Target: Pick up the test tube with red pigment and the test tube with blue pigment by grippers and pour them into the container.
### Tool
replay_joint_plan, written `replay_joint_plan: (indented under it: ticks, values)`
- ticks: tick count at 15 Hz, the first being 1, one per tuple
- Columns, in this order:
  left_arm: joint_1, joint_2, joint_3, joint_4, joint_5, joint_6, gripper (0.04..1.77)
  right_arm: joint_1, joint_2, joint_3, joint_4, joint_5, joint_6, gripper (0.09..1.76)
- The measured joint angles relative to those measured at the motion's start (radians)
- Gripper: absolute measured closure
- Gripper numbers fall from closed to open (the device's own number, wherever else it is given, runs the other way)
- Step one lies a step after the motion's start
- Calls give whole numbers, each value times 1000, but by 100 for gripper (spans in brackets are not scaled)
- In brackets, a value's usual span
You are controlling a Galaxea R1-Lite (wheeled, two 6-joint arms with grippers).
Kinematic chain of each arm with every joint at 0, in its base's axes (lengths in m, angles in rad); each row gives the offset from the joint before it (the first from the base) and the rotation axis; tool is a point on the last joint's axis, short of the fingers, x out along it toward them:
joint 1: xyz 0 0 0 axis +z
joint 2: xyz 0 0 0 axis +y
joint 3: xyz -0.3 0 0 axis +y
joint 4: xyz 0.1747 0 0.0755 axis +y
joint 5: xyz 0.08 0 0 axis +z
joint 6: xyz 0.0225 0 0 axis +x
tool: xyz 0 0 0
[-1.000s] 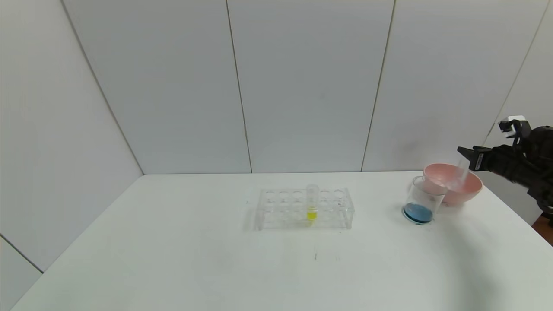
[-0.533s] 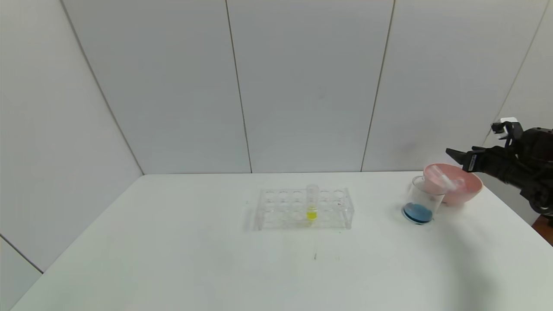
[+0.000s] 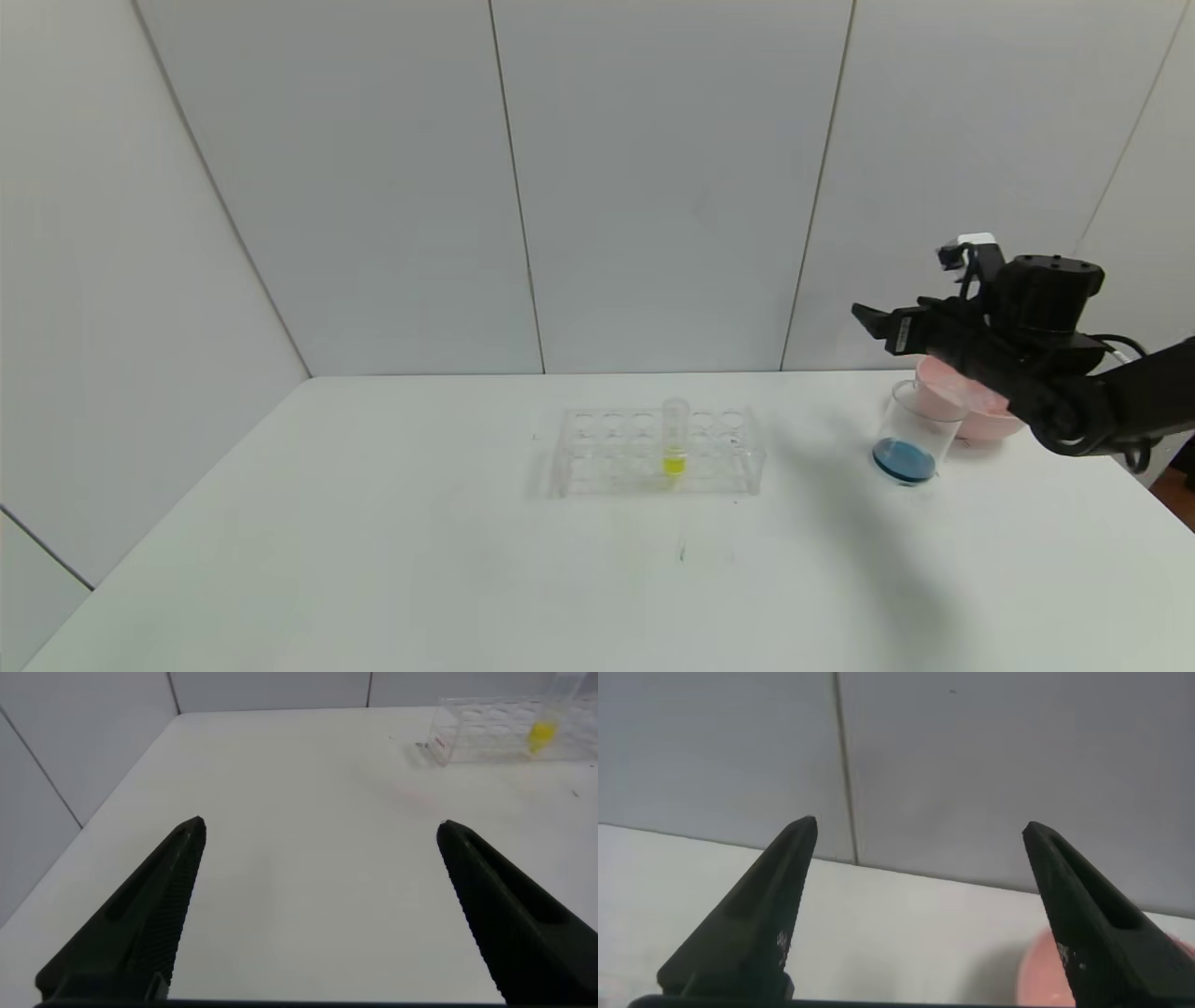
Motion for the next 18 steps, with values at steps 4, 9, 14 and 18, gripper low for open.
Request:
replay_joint_plan:
  ticks: [4, 9, 14, 18]
  values:
    - [0, 0, 0, 0, 0, 0, 5, 101, -64, 42, -5, -37, 2, 22]
    - [0, 0, 0, 0, 0, 0, 5, 108, -229, 197, -69, -31, 2, 18]
    - [0, 0, 0, 0, 0, 0, 5, 85, -509, 440, -186, -31, 1, 16]
    - [0, 0, 0, 0, 0, 0, 5, 48, -794, 611, -217, -37, 1, 15]
